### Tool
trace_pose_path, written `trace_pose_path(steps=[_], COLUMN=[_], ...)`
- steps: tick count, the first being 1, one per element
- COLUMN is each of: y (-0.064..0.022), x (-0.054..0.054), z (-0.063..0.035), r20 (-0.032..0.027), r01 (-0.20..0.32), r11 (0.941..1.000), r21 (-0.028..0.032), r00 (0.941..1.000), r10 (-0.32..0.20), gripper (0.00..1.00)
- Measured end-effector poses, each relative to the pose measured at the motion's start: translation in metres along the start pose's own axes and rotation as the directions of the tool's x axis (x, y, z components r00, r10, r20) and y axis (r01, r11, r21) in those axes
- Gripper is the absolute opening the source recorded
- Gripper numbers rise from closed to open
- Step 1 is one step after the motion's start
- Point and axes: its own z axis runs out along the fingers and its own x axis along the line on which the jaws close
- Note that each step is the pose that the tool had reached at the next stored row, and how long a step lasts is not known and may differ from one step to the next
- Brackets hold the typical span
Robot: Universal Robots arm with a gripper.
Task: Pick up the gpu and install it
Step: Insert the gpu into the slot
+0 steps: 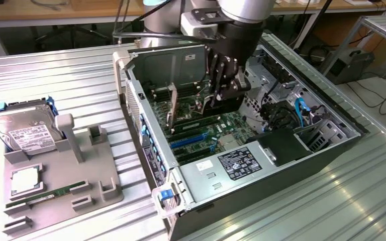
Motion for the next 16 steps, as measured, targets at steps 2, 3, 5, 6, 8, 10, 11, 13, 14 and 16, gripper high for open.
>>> trace_pose_path(steps=[2,3,5,6,8,10,11,13,14,16], y=[0.0044,0.0045,0.0045,0.0045,0.0045,0.0045,0.0045,0.0045,0.0045,0.0047], x=[0.0007,0.0007,0.0007,0.0007,0.0007,0.0007,0.0007,0.0007,0.0007,0.0007], z=[0.0161,0.0176,0.0177,0.0177,0.0177,0.0177,0.0177,0.0177,0.0177,0.0177], r20=[0.0030,0.0031,0.0034,0.0033,0.0033,0.0033,0.0033,0.0033,0.0034,0.0033], r01=[0.008,0.008,0.008,0.008,0.008,0.008,0.008,0.008,0.008,0.008], r11=[1.0000,1.0000,1.0000,1.0000,1.0000,1.0000,1.0000,1.0000,1.0000,1.0000], r21=[0.0000,-0.0002,-0.0001,-0.0001,-0.0001,-0.0001,-0.0002,-0.0001,-0.0001,0.0001], r00=[1.0000,1.0000,1.0000,1.0000,1.0000,1.0000,1.0000,1.0000,1.0000,1.0000], r10=[-0.008,-0.008,-0.008,-0.008,-0.008,-0.008,-0.008,-0.008,-0.008,-0.008], gripper=[0.26,0.26,0.26,0.26,0.26,0.26,0.26,0.26,0.26,0.26])
